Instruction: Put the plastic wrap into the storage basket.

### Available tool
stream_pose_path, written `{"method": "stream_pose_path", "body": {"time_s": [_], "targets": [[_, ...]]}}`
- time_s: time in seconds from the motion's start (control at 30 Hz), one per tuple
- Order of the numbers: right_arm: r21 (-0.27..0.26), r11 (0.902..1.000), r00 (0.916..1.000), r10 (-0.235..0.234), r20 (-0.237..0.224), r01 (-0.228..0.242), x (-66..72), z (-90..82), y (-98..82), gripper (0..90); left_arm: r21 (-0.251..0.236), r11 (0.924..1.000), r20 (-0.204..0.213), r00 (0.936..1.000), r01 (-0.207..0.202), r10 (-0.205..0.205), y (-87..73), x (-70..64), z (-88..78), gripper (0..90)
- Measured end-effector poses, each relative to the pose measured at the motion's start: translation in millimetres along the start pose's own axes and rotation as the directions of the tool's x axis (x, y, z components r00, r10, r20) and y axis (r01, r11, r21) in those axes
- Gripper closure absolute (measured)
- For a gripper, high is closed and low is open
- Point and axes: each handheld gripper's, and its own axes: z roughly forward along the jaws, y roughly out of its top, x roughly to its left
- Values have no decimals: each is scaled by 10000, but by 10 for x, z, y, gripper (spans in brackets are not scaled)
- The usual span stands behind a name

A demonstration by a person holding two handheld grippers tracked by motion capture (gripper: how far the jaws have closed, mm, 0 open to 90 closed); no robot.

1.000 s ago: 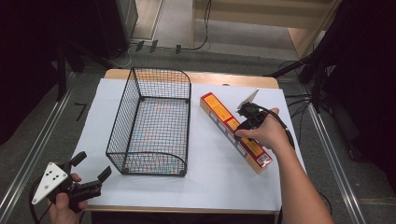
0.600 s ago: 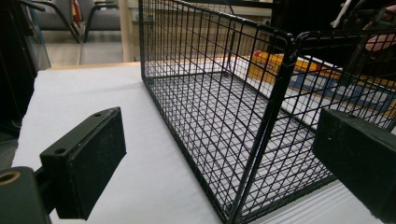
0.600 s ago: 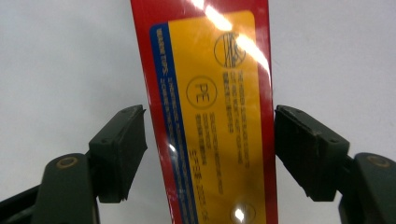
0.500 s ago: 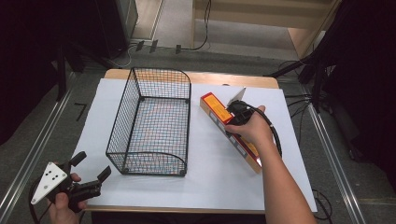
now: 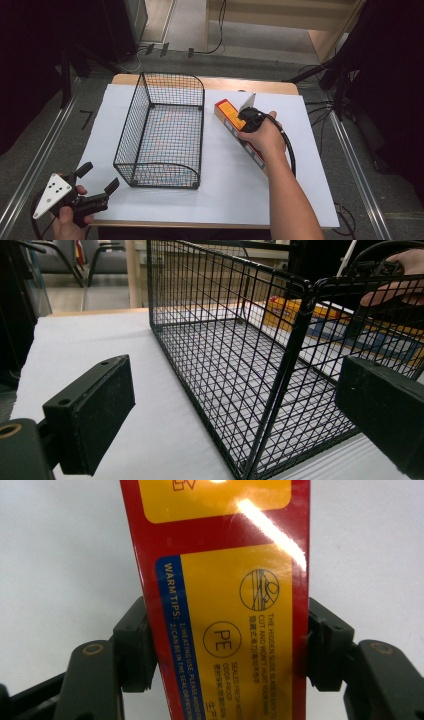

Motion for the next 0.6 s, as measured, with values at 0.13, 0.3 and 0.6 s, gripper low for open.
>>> {"method": "stream_pose_path", "body": {"time_s": [0.13,0.3,0.6], "targets": [[123,9997,9996,-214,202,212,36,1,15,387,-19,10000,12,10000,18,-18,1,2,-3,29],[325,9973,9976,-660,192,654,44,-17,21,403,-10,10000,-41,10000,68,-68,-2,22,-9,29],[685,9840,9862,-1653,92,1643,-93,-147,-101,405,-49,10000,-122,9999,81,-82,-1,26,-18,29]]}}
